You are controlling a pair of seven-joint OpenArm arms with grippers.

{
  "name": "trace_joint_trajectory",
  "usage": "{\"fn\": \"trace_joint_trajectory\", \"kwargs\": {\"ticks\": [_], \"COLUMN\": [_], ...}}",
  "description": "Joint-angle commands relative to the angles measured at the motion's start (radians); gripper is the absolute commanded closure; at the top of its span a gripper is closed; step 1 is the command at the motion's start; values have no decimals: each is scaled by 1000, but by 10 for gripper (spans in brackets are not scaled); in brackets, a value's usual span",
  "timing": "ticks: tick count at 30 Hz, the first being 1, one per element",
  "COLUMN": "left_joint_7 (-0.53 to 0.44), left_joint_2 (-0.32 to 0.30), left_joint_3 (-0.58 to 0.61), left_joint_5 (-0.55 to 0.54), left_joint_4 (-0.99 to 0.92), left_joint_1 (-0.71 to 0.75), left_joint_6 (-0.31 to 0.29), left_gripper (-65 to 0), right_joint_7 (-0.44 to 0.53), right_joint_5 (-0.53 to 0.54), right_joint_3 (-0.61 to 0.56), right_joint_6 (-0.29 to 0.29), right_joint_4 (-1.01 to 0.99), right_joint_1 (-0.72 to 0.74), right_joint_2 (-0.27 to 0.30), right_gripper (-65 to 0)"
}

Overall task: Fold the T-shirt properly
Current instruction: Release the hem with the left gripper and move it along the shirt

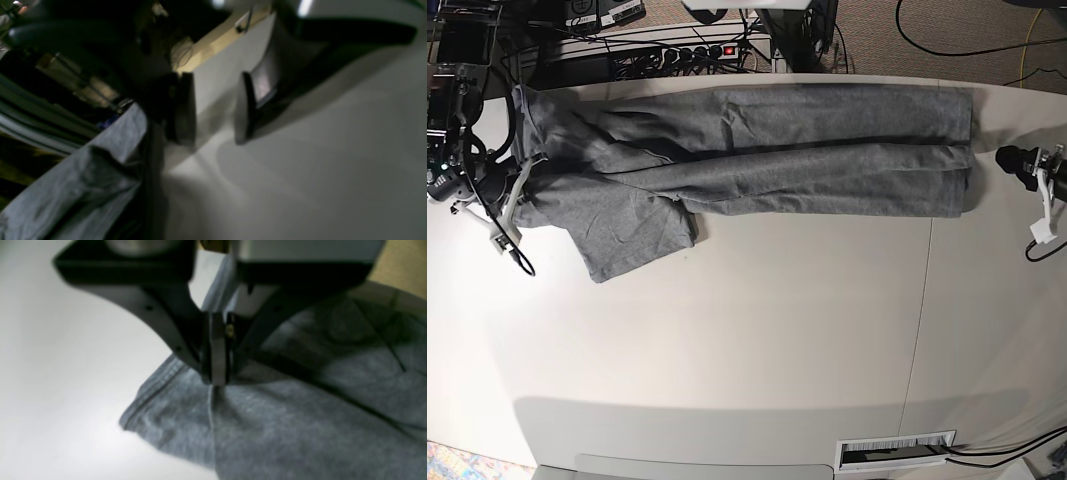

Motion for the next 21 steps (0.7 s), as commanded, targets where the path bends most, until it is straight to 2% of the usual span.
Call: {"fn": "trace_joint_trajectory", "kwargs": {"ticks": [1, 6, 9, 13, 18, 21], "left_joint_7": [-18, -104, -148, -153, -142, -107], "left_joint_2": [-34, -19, -8, 22, 99, 159], "left_joint_3": [-4, -4, -4, -4, -4, -4], "left_joint_5": [8, 8, 8, 8, 8, 8], "left_joint_4": [19, 120, 218, 355, 445, 452], "left_joint_1": [-11, -11, -11, -10, -6, 1], "left_joint_6": [2, 2, 2, 2, 2, 2], "left_gripper": [-232, -224, -150, -74, -27, -25], "right_joint_7": [16, 15, 16, 3, 5, 17], "right_joint_5": [-1, -3, -37, -105, -142, -145], "right_joint_3": [14, 14, 14, 14, 14, 14], "right_joint_6": [-5, -5, -6, -6, -6, -8], "right_joint_4": [13, 13, 13, 13, 12, 12], "right_joint_1": [7, -4, -4, -4, -4, -4], "right_joint_2": [27, 23, 23, 23, 23, 23], "right_gripper": [0, 0, 0, 0, 0, -149]}}
